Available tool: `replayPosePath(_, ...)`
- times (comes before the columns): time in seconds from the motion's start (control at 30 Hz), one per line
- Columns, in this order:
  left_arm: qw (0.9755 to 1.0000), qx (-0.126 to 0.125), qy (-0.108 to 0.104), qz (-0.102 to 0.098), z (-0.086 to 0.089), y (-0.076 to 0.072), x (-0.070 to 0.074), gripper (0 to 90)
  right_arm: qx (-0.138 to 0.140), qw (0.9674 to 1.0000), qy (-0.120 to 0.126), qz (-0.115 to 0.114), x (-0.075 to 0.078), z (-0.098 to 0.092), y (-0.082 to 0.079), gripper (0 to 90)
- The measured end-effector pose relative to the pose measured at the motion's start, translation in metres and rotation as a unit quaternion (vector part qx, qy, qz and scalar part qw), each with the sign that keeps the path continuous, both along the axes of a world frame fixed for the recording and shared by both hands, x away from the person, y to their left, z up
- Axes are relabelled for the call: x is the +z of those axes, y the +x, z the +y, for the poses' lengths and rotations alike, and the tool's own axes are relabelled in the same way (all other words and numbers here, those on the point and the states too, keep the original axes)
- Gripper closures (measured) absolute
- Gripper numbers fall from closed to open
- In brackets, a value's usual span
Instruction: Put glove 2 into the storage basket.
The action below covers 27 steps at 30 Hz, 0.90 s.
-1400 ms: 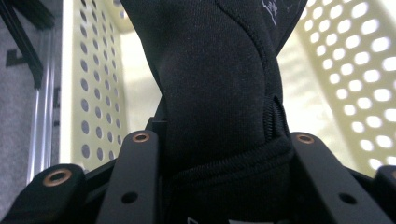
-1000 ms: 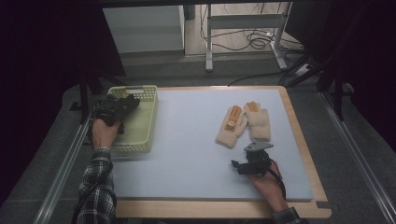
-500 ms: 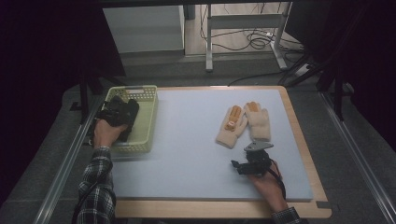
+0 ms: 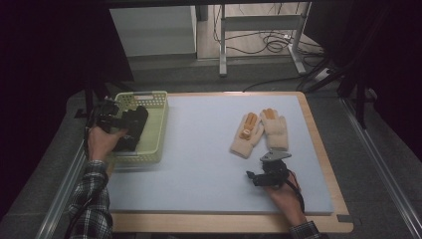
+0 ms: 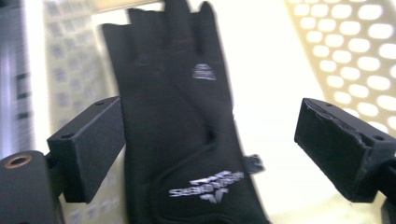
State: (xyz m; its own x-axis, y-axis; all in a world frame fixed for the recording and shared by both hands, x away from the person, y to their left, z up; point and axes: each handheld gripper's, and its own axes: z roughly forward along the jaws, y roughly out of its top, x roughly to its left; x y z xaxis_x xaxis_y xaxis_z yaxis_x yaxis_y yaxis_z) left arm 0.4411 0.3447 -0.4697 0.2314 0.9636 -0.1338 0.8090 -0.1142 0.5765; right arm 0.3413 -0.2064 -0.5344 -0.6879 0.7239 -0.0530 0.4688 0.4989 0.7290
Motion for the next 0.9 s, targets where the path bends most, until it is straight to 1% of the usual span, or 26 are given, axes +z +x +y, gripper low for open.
replayPosePath(0.03, 1.0000, -0.007, 0.002, -0.002, 0.000, -0.001, 0.000, 8.4, 0.000, 1.0000, 0.000, 0.000, 0.000, 0.000, 0.000, 20.5)
replayPosePath(0.1, 0.9998, -0.018, -0.001, -0.007, -0.003, -0.004, -0.001, 7.0, 0.000, 1.0000, 0.000, 0.000, 0.000, 0.000, 0.000, 20.5)
replayPosePath(0.2, 0.9995, -0.028, -0.005, -0.013, -0.005, -0.008, -0.001, 5.5, 0.000, 1.0000, 0.000, -0.001, 0.000, 0.000, 0.000, 20.4)
replayPosePath(0.27, 0.9991, -0.035, -0.017, -0.019, -0.006, -0.012, 0.000, 5.0, 0.000, 1.0000, 0.000, -0.001, 0.000, 0.000, 0.000, 20.3)
replayPosePath(0.37, 0.9976, -0.049, -0.034, -0.037, -0.011, -0.019, 0.004, 4.0, -0.001, 1.0000, 0.000, -0.001, 0.000, 0.000, 0.000, 20.3)
replayPosePath(0.43, 0.9963, -0.067, -0.030, -0.045, -0.016, -0.024, 0.006, 2.4, 0.000, 1.0000, -0.002, 0.000, 0.000, 0.000, 0.000, 20.3)
replayPosePath(0.57, 0.9946, -0.083, -0.022, -0.057, -0.026, -0.032, 0.010, 1.4, 0.000, 1.0000, -0.002, 0.000, 0.000, 0.000, 0.000, 20.3)
replayPosePath(0.63, 0.9936, -0.091, -0.022, -0.063, -0.031, -0.035, 0.012, 1.0, -0.001, 1.0000, -0.002, 0.000, 0.000, 0.000, 0.000, 20.2)
replayPosePath(0.77, 0.9899, -0.115, -0.025, -0.080, -0.043, -0.042, 0.015, 0.7, -0.001, 1.0000, -0.001, 0.000, 0.000, 0.000, 0.000, 20.2)
replayPosePath(0.9, 0.9840, -0.145, -0.020, -0.101, -0.060, -0.048, 0.017, 0.4, -0.001, 1.0000, -0.002, 0.000, 0.000, 0.000, 0.000, 20.2)
